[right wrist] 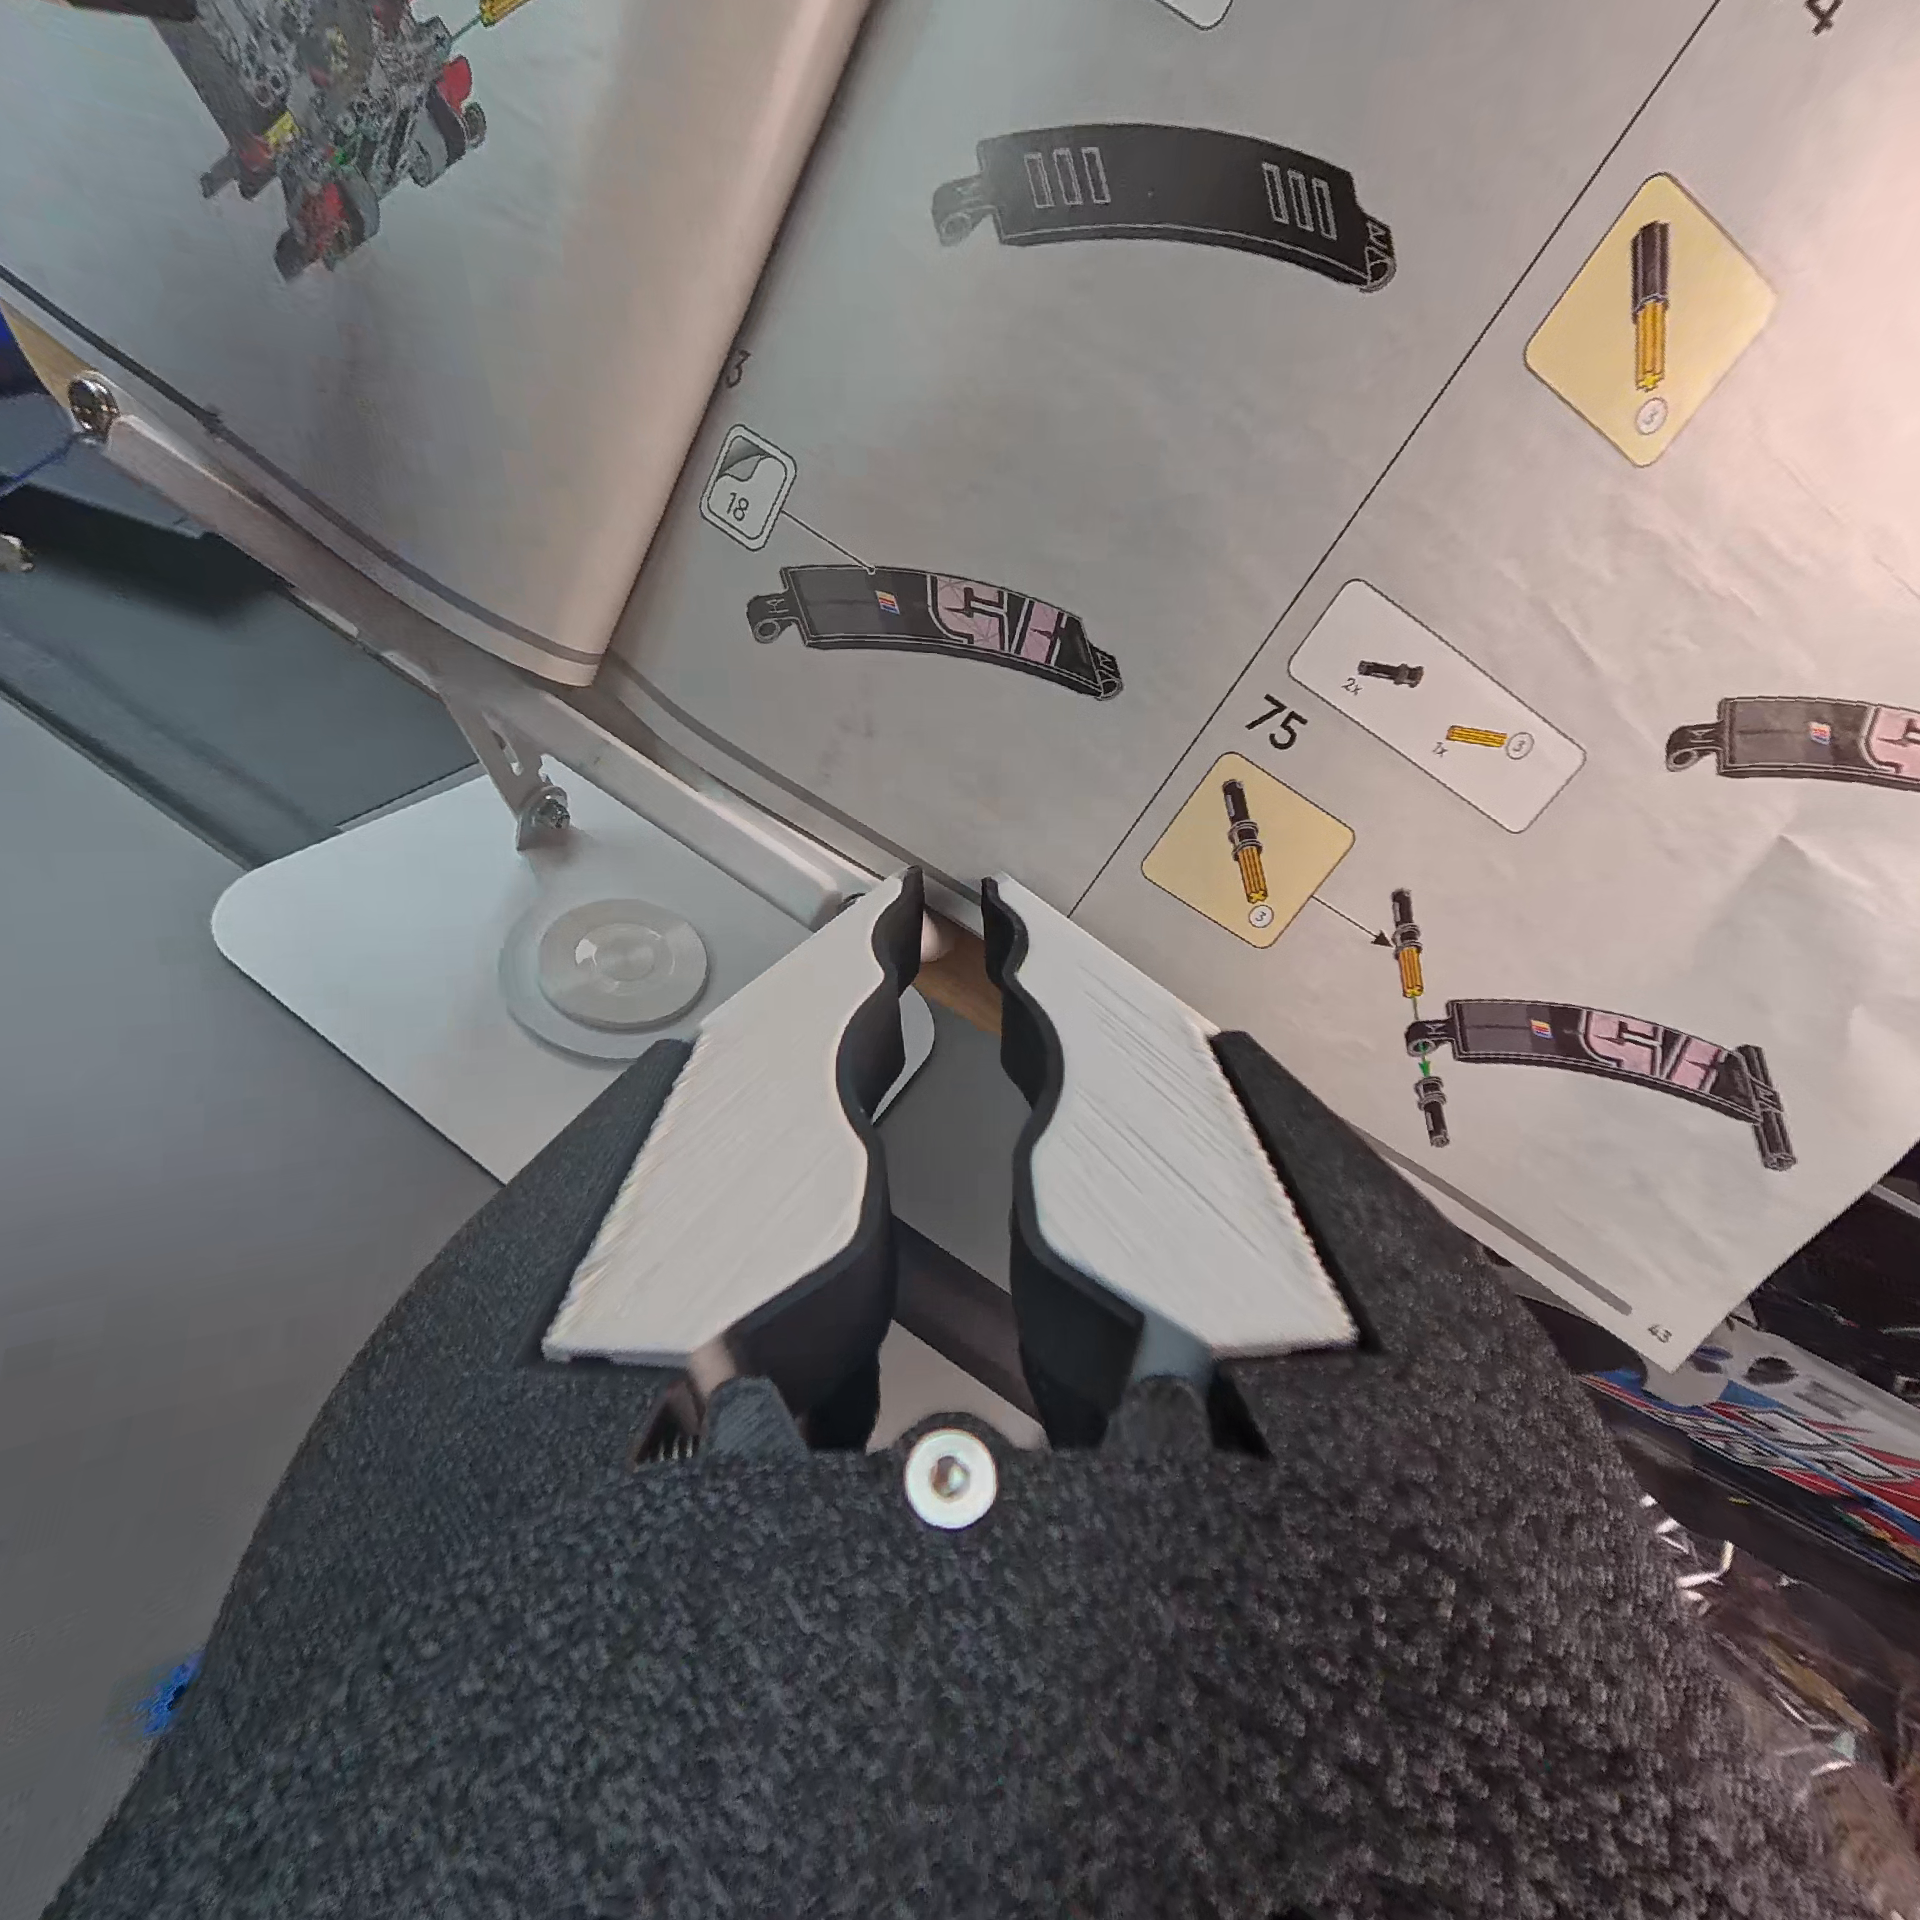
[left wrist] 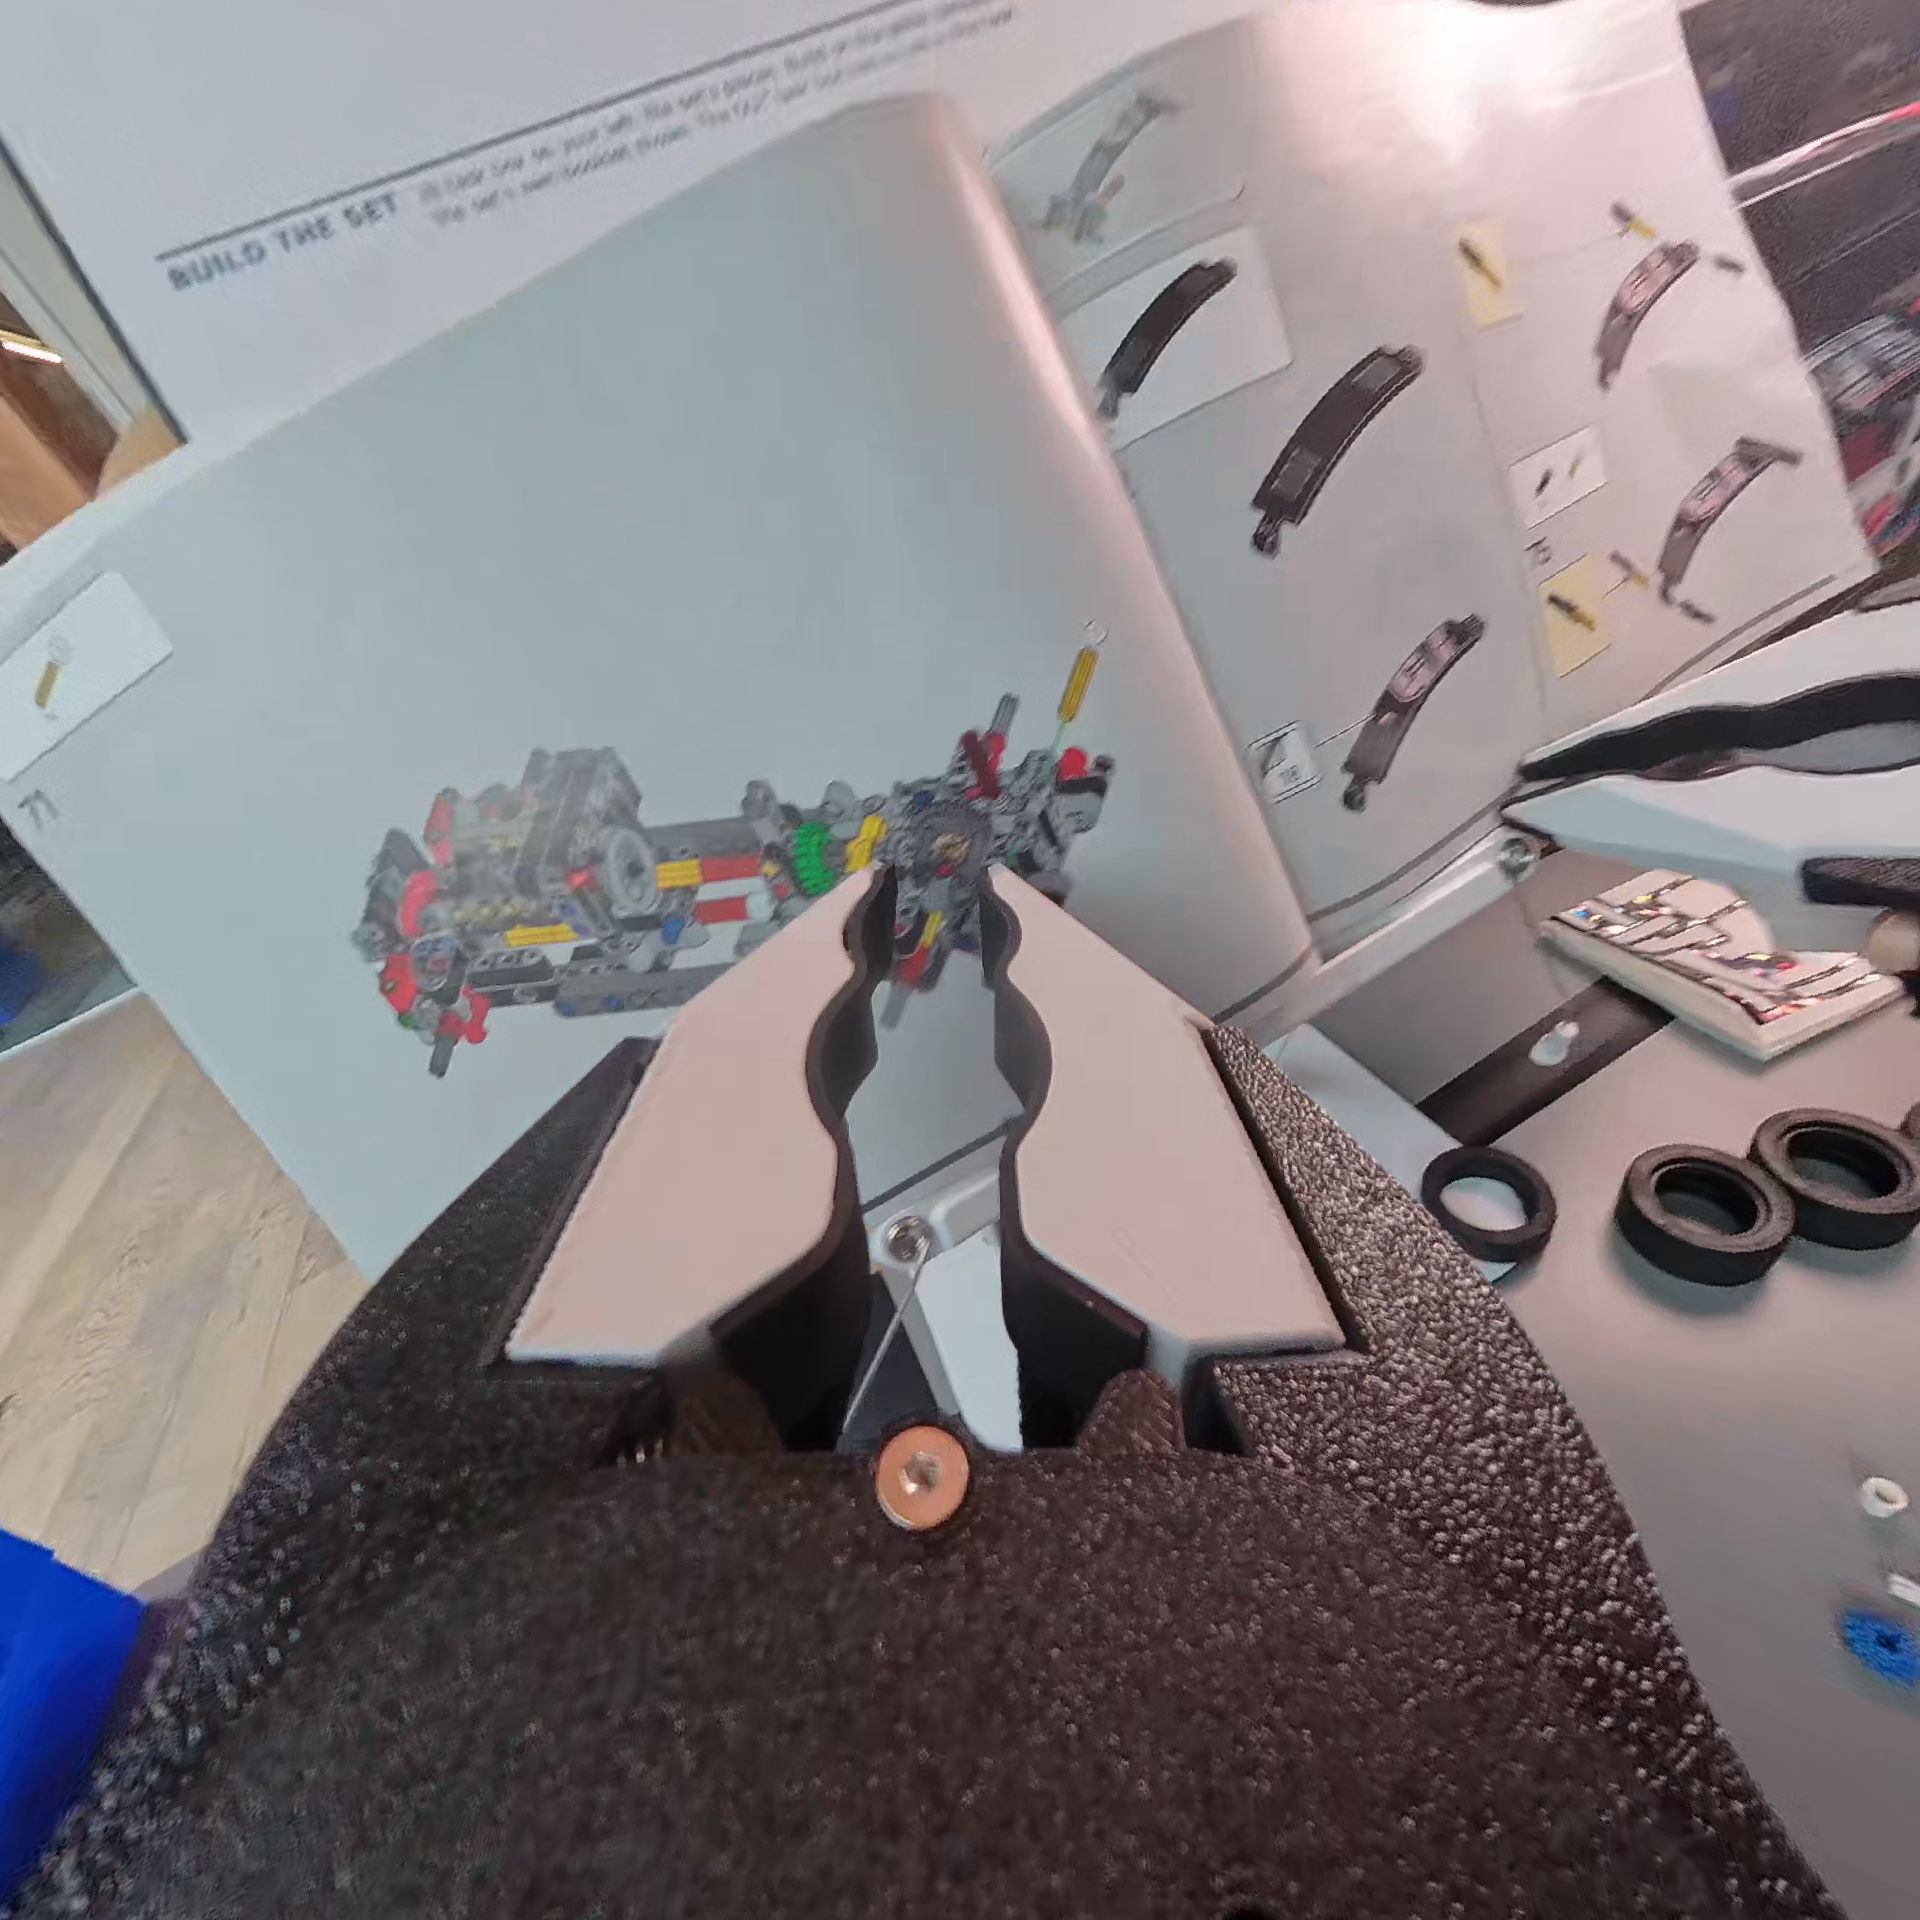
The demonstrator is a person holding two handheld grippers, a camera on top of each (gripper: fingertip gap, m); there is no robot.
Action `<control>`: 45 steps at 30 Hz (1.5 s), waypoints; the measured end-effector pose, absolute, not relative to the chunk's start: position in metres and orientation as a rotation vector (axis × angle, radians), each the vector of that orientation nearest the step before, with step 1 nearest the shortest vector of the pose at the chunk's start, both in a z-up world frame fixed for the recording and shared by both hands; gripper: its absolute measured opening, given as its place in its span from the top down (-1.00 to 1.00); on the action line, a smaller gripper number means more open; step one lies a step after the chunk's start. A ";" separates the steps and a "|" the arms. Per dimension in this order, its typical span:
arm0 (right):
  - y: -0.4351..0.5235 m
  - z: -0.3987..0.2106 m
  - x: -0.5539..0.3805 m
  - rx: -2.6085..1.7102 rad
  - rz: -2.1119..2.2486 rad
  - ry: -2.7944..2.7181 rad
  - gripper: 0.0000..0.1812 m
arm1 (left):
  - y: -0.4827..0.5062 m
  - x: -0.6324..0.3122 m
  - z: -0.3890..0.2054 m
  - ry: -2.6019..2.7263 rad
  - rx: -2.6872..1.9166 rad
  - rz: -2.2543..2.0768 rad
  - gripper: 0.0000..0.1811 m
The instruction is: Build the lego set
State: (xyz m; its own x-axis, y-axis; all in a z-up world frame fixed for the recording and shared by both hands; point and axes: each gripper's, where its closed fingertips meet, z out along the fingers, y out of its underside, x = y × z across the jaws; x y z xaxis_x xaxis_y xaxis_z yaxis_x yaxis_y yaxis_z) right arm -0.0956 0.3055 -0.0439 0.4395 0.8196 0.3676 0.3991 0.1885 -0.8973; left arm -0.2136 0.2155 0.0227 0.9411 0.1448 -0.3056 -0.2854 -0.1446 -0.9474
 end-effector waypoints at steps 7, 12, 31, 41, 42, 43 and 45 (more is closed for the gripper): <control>0.301 -0.048 -0.090 -1.422 0.462 -1.114 0.91 | 0.261 -0.118 -0.004 0.492 -1.760 0.354 1.00; 0.289 -0.068 -0.083 -1.457 0.516 -1.138 0.87 | 0.286 -0.137 -0.034 0.538 -1.898 0.553 1.00; 0.246 0.028 -0.131 -0.045 -0.731 -1.404 1.00 | 0.291 -0.132 -0.037 0.545 -1.901 0.542 1.00; 0.303 -0.004 -0.098 -1.243 0.292 -0.936 0.53 | 0.266 -0.145 -0.016 0.428 -1.751 0.387 1.00; 0.305 -0.010 -0.102 -1.289 0.368 -0.916 0.62 | 0.263 -0.148 -0.016 0.434 -1.726 0.406 1.00; 0.306 -0.014 -0.106 -1.313 0.409 -0.915 0.67 | 0.259 -0.150 -0.016 0.441 -1.704 0.430 1.00; 0.305 -0.013 -0.112 -1.274 0.377 -0.944 0.78 | 0.251 -0.156 -0.018 0.454 -1.671 0.477 1.00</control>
State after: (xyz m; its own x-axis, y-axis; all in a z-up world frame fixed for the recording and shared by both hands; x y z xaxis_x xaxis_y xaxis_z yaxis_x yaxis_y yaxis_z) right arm -0.1121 0.3051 -0.0133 0.5877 0.7108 0.3865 0.2487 0.2960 -0.9223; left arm -0.1563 0.2512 -0.0182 0.8356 -0.0287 -0.5486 -0.5465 -0.1451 -0.8248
